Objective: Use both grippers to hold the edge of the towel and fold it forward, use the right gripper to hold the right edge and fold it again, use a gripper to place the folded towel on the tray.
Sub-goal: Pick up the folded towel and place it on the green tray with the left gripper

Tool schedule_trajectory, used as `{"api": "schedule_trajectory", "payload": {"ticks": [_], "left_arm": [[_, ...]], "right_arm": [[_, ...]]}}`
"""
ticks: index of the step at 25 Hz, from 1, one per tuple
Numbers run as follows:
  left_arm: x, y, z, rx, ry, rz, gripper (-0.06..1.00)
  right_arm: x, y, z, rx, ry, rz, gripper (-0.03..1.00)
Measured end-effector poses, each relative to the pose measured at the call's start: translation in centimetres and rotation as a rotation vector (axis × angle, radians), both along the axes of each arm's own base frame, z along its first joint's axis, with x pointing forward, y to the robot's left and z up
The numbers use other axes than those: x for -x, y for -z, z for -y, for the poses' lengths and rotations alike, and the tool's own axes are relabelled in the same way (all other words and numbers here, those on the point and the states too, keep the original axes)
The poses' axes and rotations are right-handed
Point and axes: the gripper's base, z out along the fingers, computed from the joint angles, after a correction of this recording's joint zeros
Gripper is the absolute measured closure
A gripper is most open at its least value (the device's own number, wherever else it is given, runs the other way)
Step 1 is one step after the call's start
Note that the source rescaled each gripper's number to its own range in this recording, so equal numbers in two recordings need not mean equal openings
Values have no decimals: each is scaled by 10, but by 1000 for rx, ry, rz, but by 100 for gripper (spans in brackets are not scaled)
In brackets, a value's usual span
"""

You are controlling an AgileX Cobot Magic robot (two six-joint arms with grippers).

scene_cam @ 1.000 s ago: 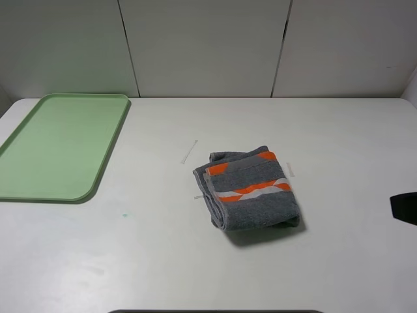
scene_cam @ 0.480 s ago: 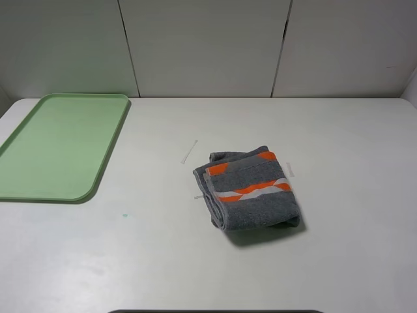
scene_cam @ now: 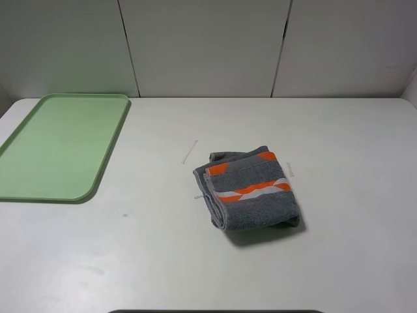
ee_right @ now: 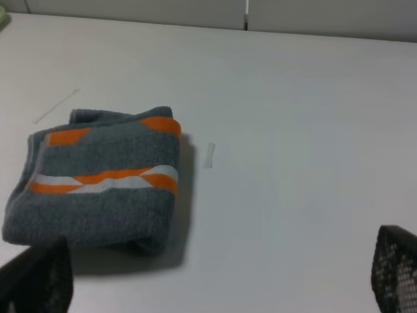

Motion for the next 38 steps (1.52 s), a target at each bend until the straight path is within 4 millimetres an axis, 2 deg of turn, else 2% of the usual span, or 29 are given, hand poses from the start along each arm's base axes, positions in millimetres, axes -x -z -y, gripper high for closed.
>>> {"api": "schedule_trajectory", "payload": {"ticks": [38], "left_arm": [[0, 0, -1, -9, -6, 1, -6]], "right_arm": [[0, 0, 0, -2, 1, -1, -3]]}}
